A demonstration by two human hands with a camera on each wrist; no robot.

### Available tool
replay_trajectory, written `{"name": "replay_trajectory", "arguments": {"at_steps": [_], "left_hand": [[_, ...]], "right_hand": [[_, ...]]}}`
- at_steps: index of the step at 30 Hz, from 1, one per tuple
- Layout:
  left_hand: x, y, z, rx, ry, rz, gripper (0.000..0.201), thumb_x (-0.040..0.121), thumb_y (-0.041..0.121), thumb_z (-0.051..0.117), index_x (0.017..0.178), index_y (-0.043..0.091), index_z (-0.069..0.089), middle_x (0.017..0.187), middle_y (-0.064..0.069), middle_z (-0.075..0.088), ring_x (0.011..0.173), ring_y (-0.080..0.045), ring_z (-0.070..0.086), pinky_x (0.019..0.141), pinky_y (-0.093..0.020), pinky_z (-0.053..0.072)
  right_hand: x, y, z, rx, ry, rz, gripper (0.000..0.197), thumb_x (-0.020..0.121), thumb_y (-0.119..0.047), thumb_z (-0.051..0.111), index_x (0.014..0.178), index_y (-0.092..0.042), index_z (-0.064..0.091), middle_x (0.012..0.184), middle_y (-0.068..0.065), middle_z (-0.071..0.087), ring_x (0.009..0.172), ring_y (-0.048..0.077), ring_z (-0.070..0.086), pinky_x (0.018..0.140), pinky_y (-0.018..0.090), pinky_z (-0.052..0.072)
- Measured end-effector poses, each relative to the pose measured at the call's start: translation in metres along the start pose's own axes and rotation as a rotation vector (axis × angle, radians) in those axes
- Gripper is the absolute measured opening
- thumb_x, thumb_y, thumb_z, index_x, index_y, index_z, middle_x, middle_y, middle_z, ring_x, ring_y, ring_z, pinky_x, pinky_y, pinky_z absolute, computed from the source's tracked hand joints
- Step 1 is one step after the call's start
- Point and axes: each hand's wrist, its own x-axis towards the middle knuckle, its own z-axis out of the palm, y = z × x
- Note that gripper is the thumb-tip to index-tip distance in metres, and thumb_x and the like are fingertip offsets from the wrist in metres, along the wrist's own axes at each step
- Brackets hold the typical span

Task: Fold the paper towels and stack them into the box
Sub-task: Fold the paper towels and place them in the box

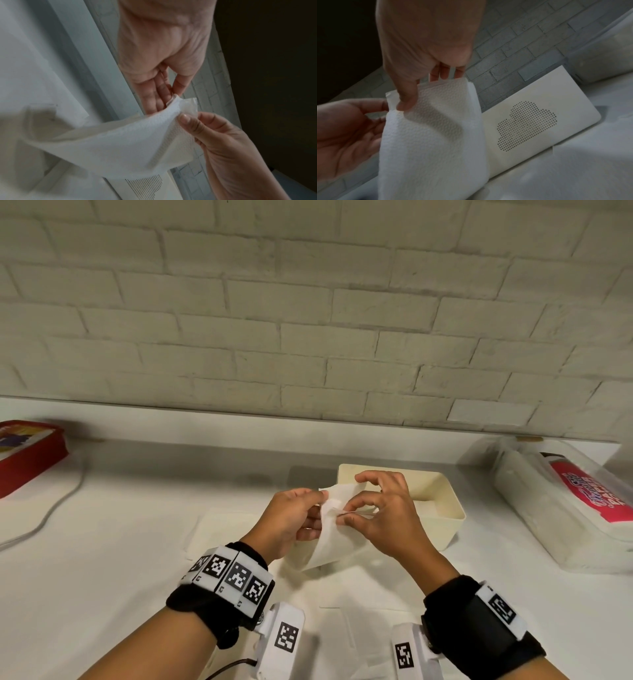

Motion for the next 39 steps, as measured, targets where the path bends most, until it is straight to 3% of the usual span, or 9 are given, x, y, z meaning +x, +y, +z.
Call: {"name": "replay_trajectory", "arguments": {"at_steps": [3,5,13,19,25,30,34,36,39], "left_hand": [[0.000,0.000,0.004,0.039,-0.010,0.002,0.010,0.090,0.018,0.058,0.091,0.009,0.060,0.070,-0.008,0.063,0.056,-0.018,0.061,0.052,-0.022,0.052],[0.001,0.000,0.005,0.072,-0.009,0.015,0.010,0.090,0.018,0.059,0.084,0.010,0.060,0.070,-0.007,0.064,0.058,-0.019,0.062,0.057,-0.025,0.053],[0.002,0.001,0.005,0.141,0.017,0.053,0.018,0.090,0.019,0.059,0.073,0.012,0.061,0.056,-0.001,0.062,0.056,-0.020,0.061,0.055,-0.025,0.051],[0.002,0.000,0.006,0.165,0.054,0.115,0.022,0.090,0.018,0.059,0.068,0.013,0.060,0.059,-0.003,0.060,0.053,-0.018,0.056,0.052,-0.022,0.049],[0.006,0.000,0.000,0.386,0.128,0.339,0.023,0.089,0.020,0.061,0.066,0.018,0.061,0.067,0.001,0.067,0.059,-0.008,0.063,0.074,-0.029,0.053],[0.001,0.012,0.002,0.453,0.048,0.431,0.016,0.083,0.018,0.065,0.067,0.020,0.066,0.064,-0.002,0.067,0.061,-0.018,0.058,0.065,-0.033,0.049],[-0.002,0.026,0.005,0.408,-0.068,0.453,0.020,0.083,0.023,0.068,0.064,0.023,0.062,0.049,0.013,0.049,0.051,-0.009,0.038,0.058,-0.026,0.032],[-0.003,0.033,0.008,0.349,-0.121,0.455,0.017,0.075,0.034,0.070,0.061,0.026,0.063,0.056,0.004,0.050,0.059,-0.018,0.038,0.063,-0.033,0.032],[-0.007,0.043,0.013,0.252,-0.219,0.442,0.023,0.063,0.049,0.070,0.060,0.028,0.063,0.068,-0.009,0.047,0.069,-0.025,0.037,0.067,-0.038,0.032]], "right_hand": [[0.003,-0.002,0.001,-0.061,0.043,-0.118,0.016,0.056,-0.035,0.080,0.062,-0.022,0.073,0.095,-0.003,0.063,0.094,0.008,0.038,0.077,0.029,0.037],[0.004,-0.003,0.001,-0.089,0.053,-0.156,0.017,0.054,-0.038,0.076,0.061,-0.024,0.073,0.088,-0.005,0.065,0.089,0.007,0.037,0.073,0.031,0.038],[0.008,-0.008,-0.005,-0.132,-0.107,-0.050,0.029,0.065,-0.029,0.082,0.093,-0.026,0.075,0.095,-0.015,0.049,0.095,0.009,0.033,0.086,0.021,0.029],[0.011,-0.011,-0.009,-0.143,-0.228,0.013,0.018,0.070,-0.035,0.078,0.079,-0.020,0.073,0.109,-0.015,0.046,0.103,0.001,0.026,0.097,0.024,0.031],[0.015,-0.009,-0.019,-0.128,-0.194,0.049,0.016,0.070,-0.031,0.079,0.078,-0.019,0.073,0.124,-0.010,0.051,0.117,0.007,0.033,0.088,0.010,0.020],[0.025,-0.018,-0.030,-0.071,-0.183,0.021,0.015,0.069,-0.030,0.080,0.073,-0.019,0.071,0.115,-0.015,0.049,0.116,0.004,0.031,0.089,0.011,0.021],[0.033,-0.026,-0.042,-0.035,-0.183,-0.011,0.012,0.067,-0.029,0.082,0.067,-0.023,0.070,0.111,-0.017,0.053,0.113,0.001,0.035,0.086,0.003,0.023],[0.036,-0.030,-0.048,0.010,-0.155,-0.014,0.014,0.064,-0.026,0.084,0.064,-0.021,0.070,0.095,-0.019,0.059,0.100,-0.001,0.042,0.084,0.001,0.026],[0.039,-0.035,-0.057,0.068,-0.147,0.017,0.020,0.062,-0.026,0.084,0.059,-0.027,0.065,0.082,-0.013,0.062,0.091,-0.001,0.051,0.082,0.016,0.039]]}}
